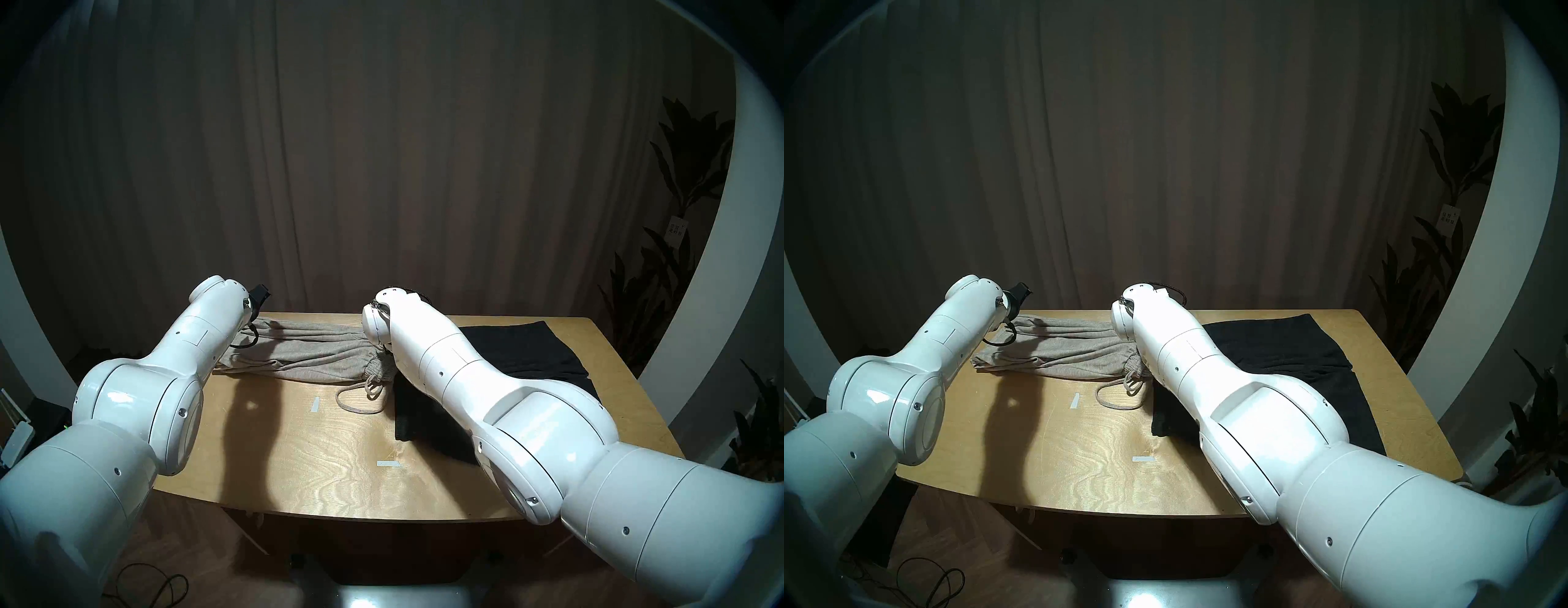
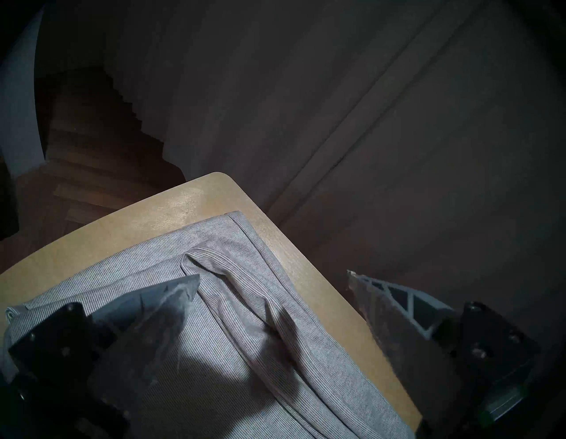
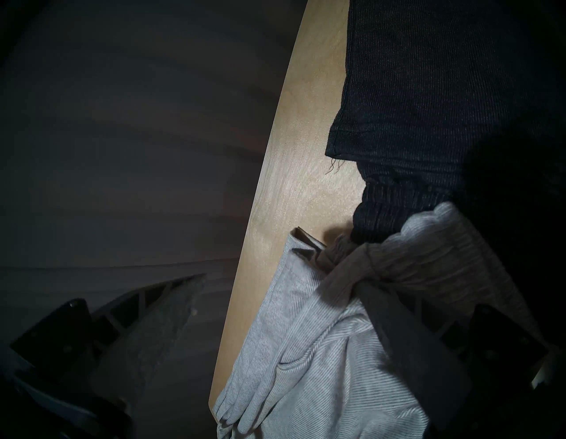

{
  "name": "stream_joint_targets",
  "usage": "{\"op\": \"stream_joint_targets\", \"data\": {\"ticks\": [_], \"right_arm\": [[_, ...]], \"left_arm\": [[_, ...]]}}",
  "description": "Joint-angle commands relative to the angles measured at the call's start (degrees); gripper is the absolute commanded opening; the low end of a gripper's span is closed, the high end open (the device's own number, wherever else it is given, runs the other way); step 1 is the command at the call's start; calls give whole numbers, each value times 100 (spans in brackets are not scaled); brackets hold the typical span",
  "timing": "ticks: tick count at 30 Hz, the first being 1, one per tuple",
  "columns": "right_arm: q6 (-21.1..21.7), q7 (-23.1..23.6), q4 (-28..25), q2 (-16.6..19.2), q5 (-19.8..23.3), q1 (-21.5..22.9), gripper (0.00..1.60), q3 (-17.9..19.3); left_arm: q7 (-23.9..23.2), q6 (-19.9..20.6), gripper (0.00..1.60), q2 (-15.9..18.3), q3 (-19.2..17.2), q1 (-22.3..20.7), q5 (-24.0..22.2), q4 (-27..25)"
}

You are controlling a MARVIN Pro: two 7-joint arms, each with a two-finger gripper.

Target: Fold pants twice and stack them

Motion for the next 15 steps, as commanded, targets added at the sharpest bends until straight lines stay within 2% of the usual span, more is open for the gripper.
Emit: {"op": "stream_joint_targets", "data": {"ticks": [1, 15], "right_arm": [[-25, 93, 13, -173, 12, 148, 160, 9], [-80, 183, 175, -287, -2, 175, 160, 68]], "left_arm": [[-91, -18, 160, 108, -7, -228, 21, 96], [-390, 24, 160, 161, -123, -270, -66, 400]]}}
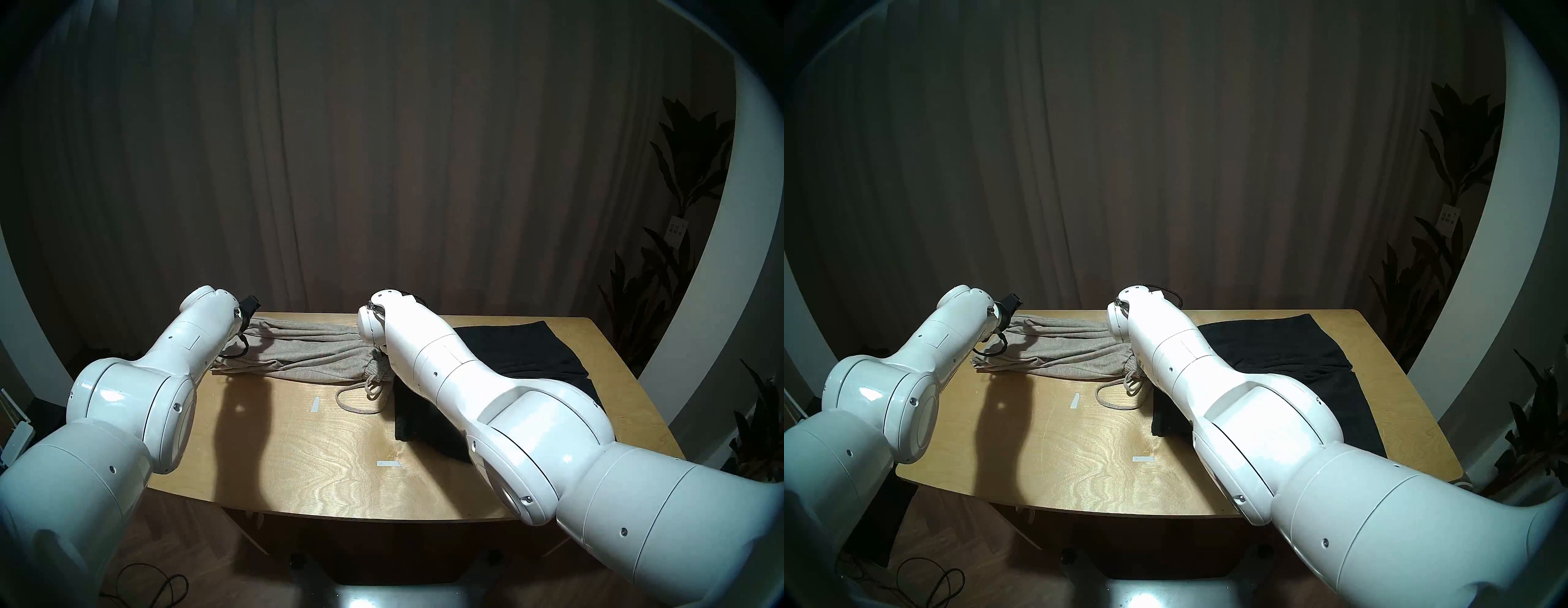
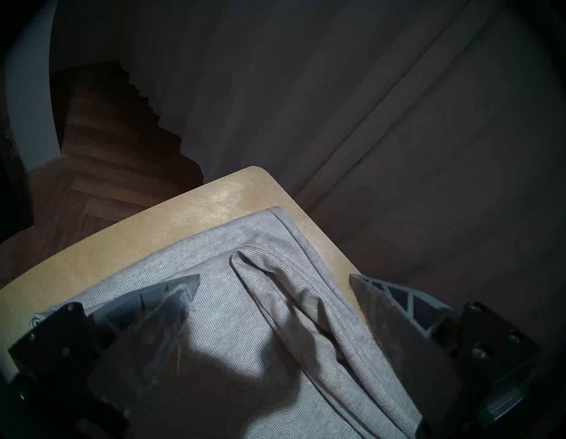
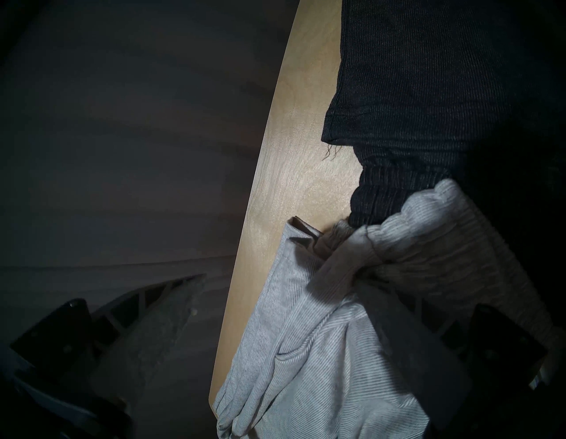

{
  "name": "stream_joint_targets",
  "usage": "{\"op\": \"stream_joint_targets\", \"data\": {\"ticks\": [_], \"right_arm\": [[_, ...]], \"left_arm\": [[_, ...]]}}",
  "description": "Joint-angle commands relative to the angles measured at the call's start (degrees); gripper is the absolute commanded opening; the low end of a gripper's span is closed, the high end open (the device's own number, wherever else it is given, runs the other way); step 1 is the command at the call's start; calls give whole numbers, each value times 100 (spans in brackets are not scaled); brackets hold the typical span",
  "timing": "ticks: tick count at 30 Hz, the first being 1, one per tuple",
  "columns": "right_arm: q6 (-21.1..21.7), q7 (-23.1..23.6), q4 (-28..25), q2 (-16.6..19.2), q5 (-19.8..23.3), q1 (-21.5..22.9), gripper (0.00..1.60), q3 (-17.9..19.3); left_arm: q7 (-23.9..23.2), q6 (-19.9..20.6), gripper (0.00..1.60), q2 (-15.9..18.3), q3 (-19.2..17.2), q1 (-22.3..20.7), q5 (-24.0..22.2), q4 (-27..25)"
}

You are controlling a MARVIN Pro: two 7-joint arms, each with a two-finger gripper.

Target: Fold pants twice and stack them

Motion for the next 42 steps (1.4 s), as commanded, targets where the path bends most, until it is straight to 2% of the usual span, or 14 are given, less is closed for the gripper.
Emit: {"op": "stream_joint_targets", "data": {"ticks": [1, 23, 33, 42], "right_arm": [[-27, 96, 10, -152, -2, 144, 160, -1], [-102, 274, 233, -329, -51, 165, 160, 29], [-125, 423, 275, -374, -112, 357, 160, 21], [-129, 589, 376, -286, -170, 518, 160, 30]], "left_arm": [[-207, 19, 160, 19, -79, -245, -78, -8], [-758, 31, 160, -67, -183, -246, -311, 45], [-1048, 96, 160, 239, -240, -195, -381, 103], [-1484, 208, 160, 669, -388, 30, -513, 257]]}}
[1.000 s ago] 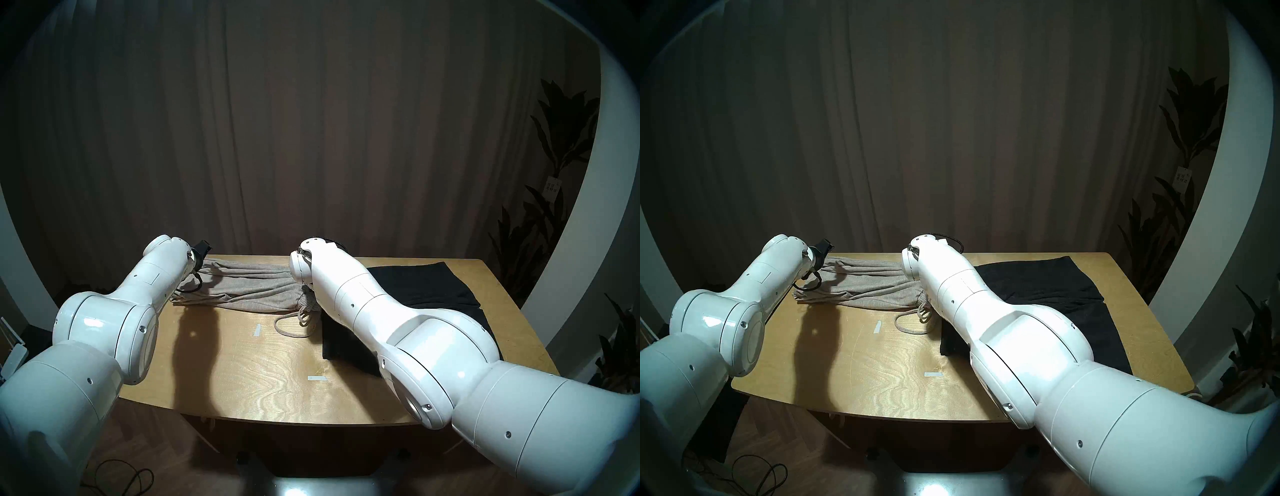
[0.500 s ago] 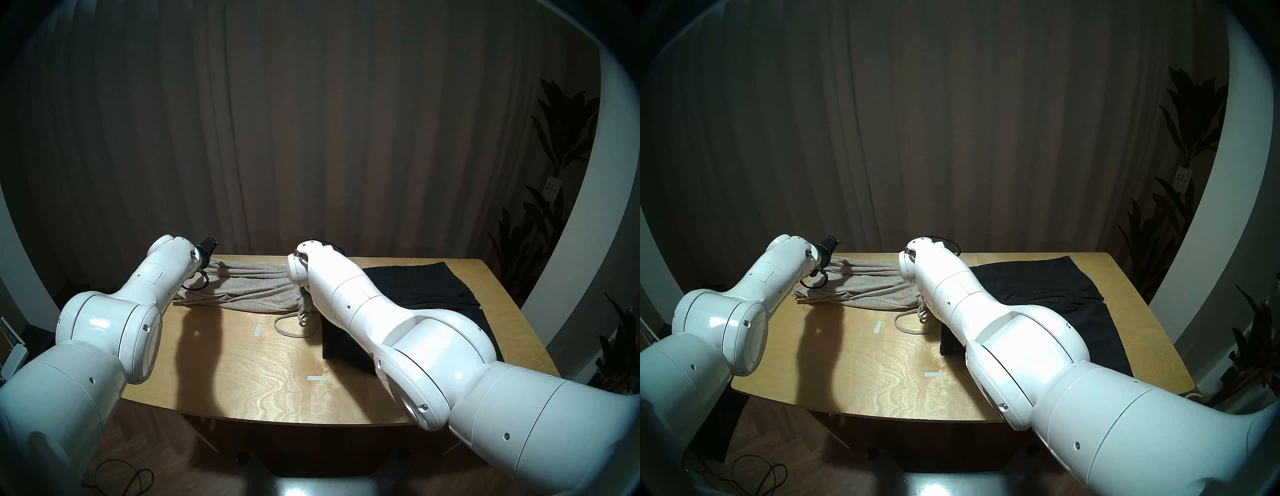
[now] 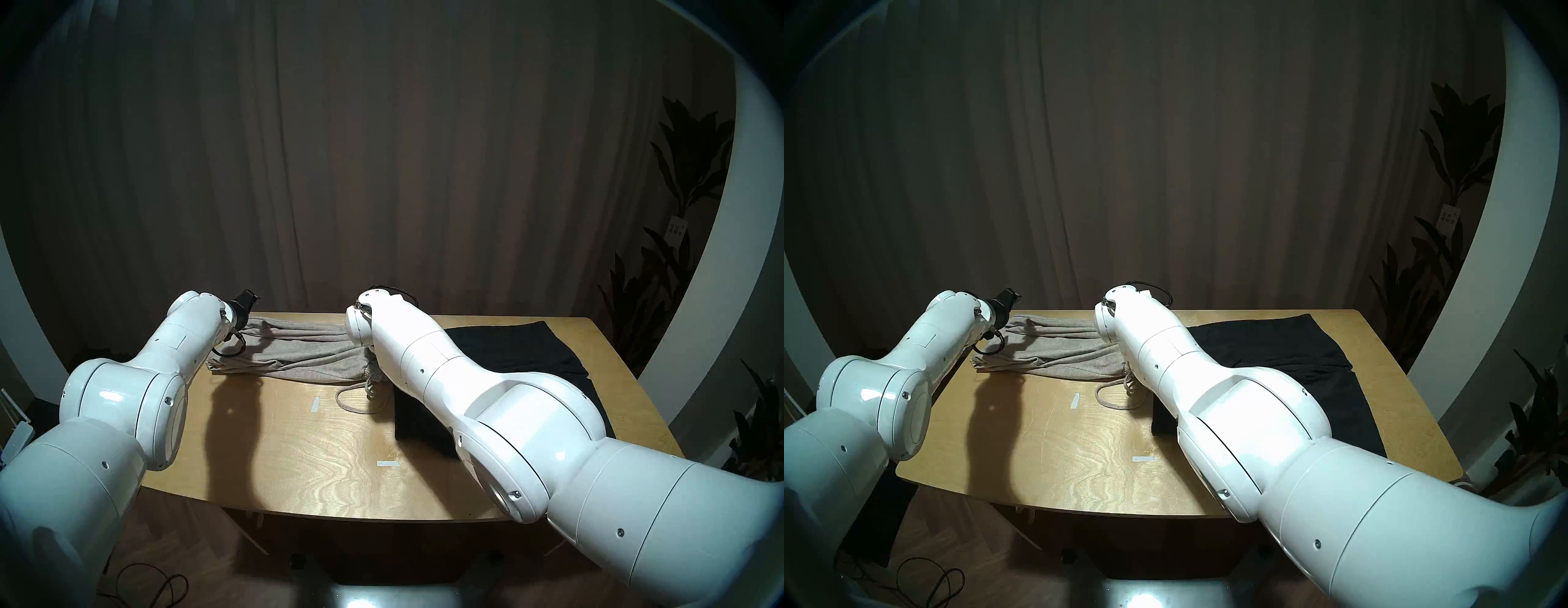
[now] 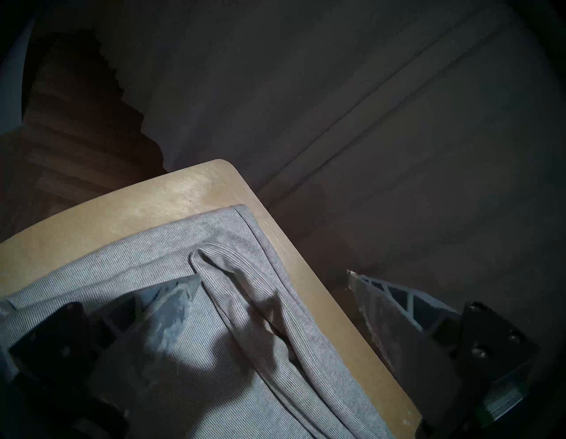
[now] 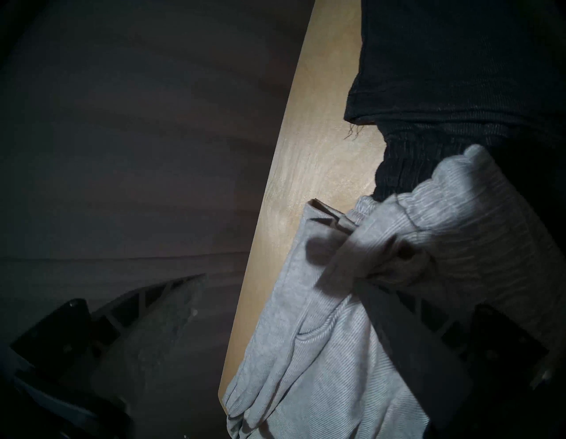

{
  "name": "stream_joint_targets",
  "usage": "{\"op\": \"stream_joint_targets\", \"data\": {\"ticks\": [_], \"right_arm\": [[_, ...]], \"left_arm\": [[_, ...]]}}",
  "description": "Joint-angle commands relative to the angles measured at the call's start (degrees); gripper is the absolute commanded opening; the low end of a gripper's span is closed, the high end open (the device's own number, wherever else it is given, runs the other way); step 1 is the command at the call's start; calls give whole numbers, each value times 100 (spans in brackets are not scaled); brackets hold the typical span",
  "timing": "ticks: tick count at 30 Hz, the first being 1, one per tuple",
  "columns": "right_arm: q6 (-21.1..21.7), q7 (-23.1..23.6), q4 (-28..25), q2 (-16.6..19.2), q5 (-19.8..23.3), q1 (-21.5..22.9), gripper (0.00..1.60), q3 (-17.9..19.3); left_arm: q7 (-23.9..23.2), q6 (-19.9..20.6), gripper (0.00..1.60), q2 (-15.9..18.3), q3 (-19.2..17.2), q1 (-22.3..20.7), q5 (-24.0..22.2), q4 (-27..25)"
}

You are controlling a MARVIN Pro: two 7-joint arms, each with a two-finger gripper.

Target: Fold pants twice and stack them

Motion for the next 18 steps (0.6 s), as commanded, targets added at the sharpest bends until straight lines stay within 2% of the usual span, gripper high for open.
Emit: {"op": "stream_joint_targets", "data": {"ticks": [1, 9, 18], "right_arm": [[14, 193, 20, 11, -50, 297, 160, -1], [64, 504, 112, -16, -179, 309, 160, -122], [200, 1110, -69, 52, -516, 290, 160, -528]], "left_arm": [[-415, 42, 160, 464, -108, 45, -70, 60], [-1128, 226, 160, 864, -434, 122, -381, -63], [-1987, 508, 160, 1161, -649, 374, -597, -363]]}}
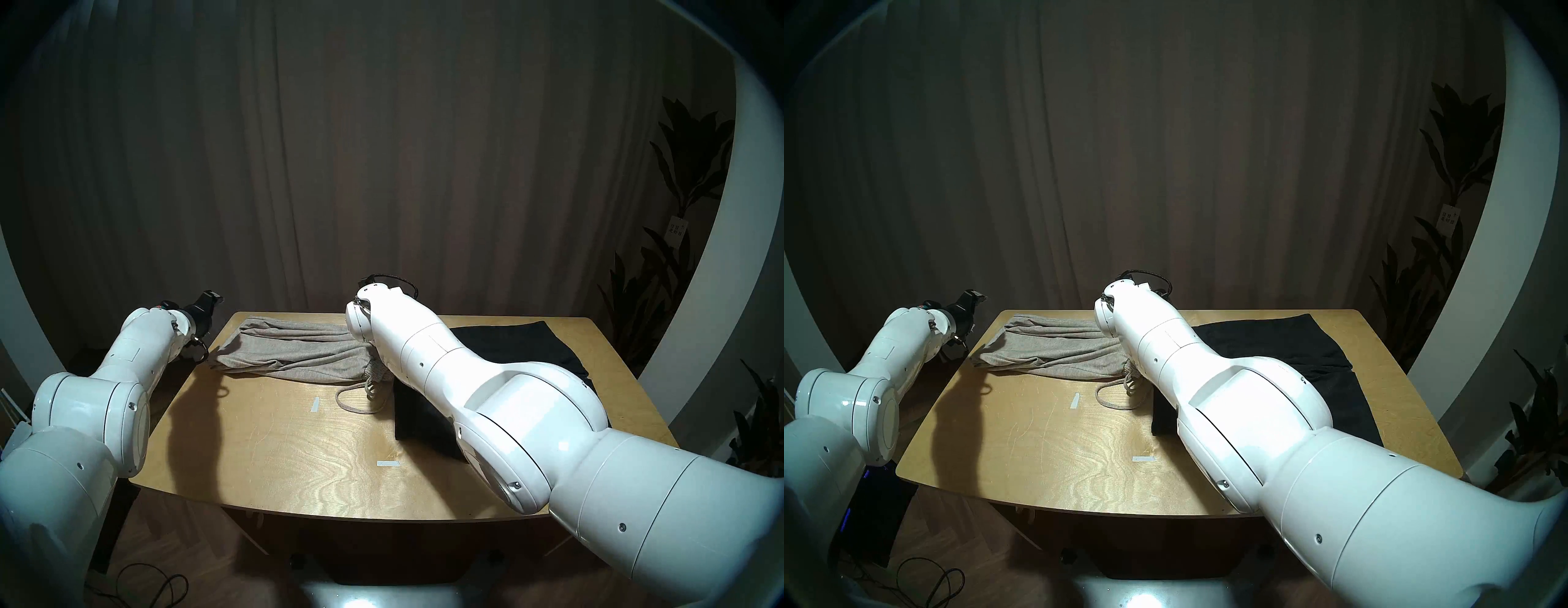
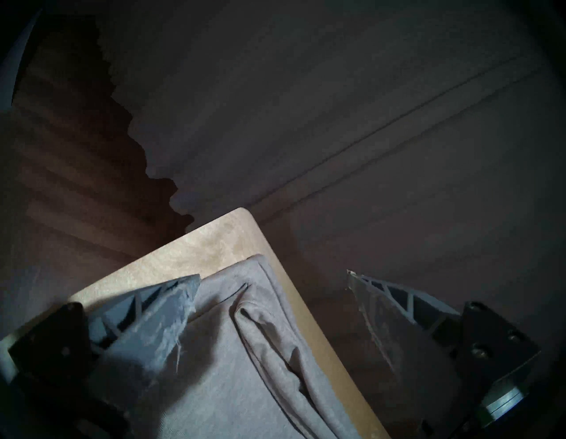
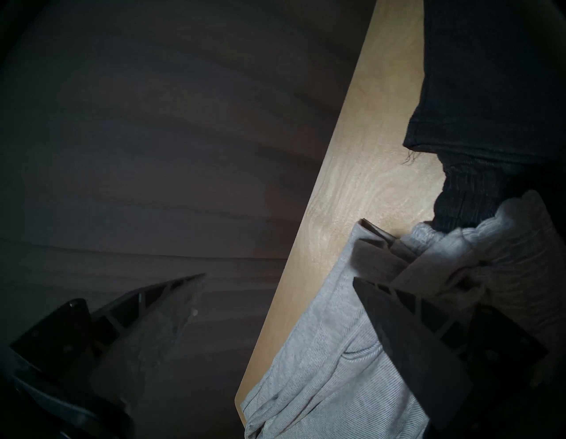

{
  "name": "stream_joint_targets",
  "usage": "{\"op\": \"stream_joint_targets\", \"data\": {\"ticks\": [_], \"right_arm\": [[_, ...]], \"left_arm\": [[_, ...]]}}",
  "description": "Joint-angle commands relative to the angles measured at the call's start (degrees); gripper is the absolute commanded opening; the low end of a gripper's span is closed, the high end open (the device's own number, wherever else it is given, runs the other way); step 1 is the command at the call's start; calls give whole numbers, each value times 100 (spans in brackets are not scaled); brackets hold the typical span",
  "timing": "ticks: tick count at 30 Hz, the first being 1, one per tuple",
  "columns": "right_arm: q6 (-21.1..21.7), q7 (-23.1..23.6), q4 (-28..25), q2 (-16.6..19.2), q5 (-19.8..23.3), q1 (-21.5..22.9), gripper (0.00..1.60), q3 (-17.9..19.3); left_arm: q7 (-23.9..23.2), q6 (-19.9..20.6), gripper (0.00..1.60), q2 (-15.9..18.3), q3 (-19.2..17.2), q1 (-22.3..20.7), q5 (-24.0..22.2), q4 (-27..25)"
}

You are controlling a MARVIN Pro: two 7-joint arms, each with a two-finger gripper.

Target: Fold pants twice and stack them

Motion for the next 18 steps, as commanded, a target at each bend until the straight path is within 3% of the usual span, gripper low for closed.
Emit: {"op": "stream_joint_targets", "data": {"ticks": [1, 10, 13, 18], "right_arm": [[94, 570, -247, 70, -285, 128, 160, -279], [119, 1227, -647, 501, -412, -51, 160, -401], [98, 1283, -711, 575, -401, -137, 160, -385], [65, 1398, -989, 727, -398, -485, 160, -406]], "left_arm": [[-722, 154, 160, 380, -119, 136, -131, -364], [-1614, 306, 160, 518, -178, 688, -224, -573], [-1677, 315, 160, 530, -186, 780, -236, -623], [-2253, 356, 160, 590, -238, 1039, -292, -735]]}}
